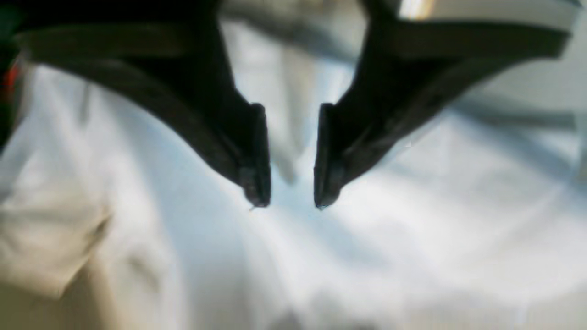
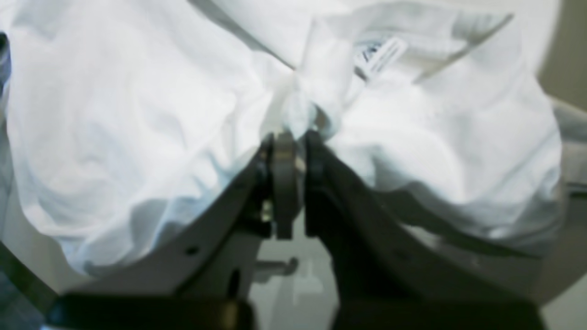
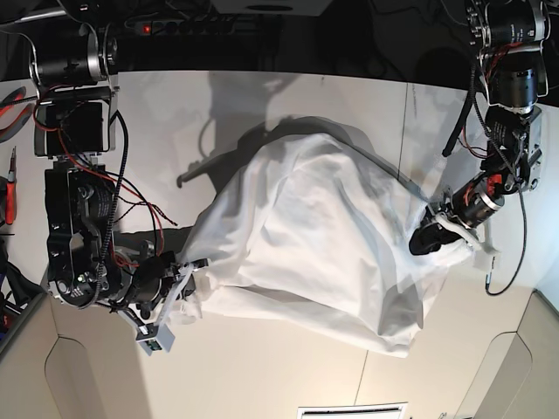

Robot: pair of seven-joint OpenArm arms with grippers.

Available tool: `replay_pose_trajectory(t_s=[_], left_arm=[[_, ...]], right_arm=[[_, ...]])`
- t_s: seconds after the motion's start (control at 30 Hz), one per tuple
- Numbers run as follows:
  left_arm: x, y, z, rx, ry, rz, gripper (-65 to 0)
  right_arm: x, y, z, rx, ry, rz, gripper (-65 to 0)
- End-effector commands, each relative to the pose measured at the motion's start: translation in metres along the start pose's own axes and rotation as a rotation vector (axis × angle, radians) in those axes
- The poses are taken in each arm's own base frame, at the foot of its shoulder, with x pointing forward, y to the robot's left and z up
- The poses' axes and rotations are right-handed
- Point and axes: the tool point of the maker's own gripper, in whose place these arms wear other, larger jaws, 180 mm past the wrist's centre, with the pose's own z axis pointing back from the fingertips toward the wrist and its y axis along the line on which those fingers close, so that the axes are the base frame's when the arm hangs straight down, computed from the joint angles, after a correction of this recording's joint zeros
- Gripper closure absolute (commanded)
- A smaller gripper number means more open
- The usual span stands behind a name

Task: Layout the t-shirt on the table in an organized manner, then fold the t-shirt properly
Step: 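Swing the left gripper across the shirt and pinch fabric near its middle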

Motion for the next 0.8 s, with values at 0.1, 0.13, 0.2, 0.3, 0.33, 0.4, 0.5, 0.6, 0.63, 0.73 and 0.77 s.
replay_pose_trajectory(t_s=[0.1, 0.13, 0.2, 0.3, 0.33, 0.4, 0.5, 0.6, 0.63, 0.73, 0.77], left_arm=[[0.059, -0.043, 0.000, -0.104, -0.134, -0.090, -14.9], [0.062, -0.056, -0.002, -0.127, -0.131, -0.112, -14.8], [0.064, -0.084, -0.009, -0.179, -0.109, -0.151, -14.8], [0.057, -0.122, -0.028, -0.260, -0.054, -0.193, -14.8], [0.050, -0.134, -0.035, -0.282, -0.026, -0.218, -14.8], [0.032, -0.158, -0.050, -0.321, 0.044, -0.295, -14.8], [0.003, -0.193, -0.067, -0.378, 0.140, -0.427, -14.8], [-0.017, -0.222, -0.081, -0.419, 0.171, -0.574, -14.8], [-0.022, -0.228, -0.086, -0.421, 0.171, -0.633, -14.8], [-0.042, -0.238, -0.103, -0.417, 0.225, -0.764, -14.8], [-0.048, -0.240, -0.108, -0.419, 0.252, -0.778, -14.8]], right_arm=[[-0.013, 0.005, -0.003, 0.013, 0.004, -0.015, 0.0], [-0.022, 0.007, -0.005, 0.018, 0.020, -0.021, 0.0], [-0.040, 0.010, -0.010, 0.027, 0.051, -0.033, 0.0], [-0.058, 0.014, -0.014, 0.038, 0.082, -0.047, 0.0], [-0.062, 0.016, -0.014, 0.042, 0.088, -0.050, 0.0], [-0.067, 0.018, -0.015, 0.049, 0.096, -0.055, 0.0], [-0.067, 0.018, -0.015, 0.049, 0.096, -0.056, 0.0], [-0.065, 0.020, -0.015, 0.060, 0.090, -0.060, 0.0], [-0.065, 0.022, -0.015, 0.071, 0.087, -0.065, 0.0], [-0.064, 0.028, -0.015, 0.107, 0.080, -0.081, 0.0], [-0.063, 0.029, -0.015, 0.113, 0.077, -0.084, 0.0]])
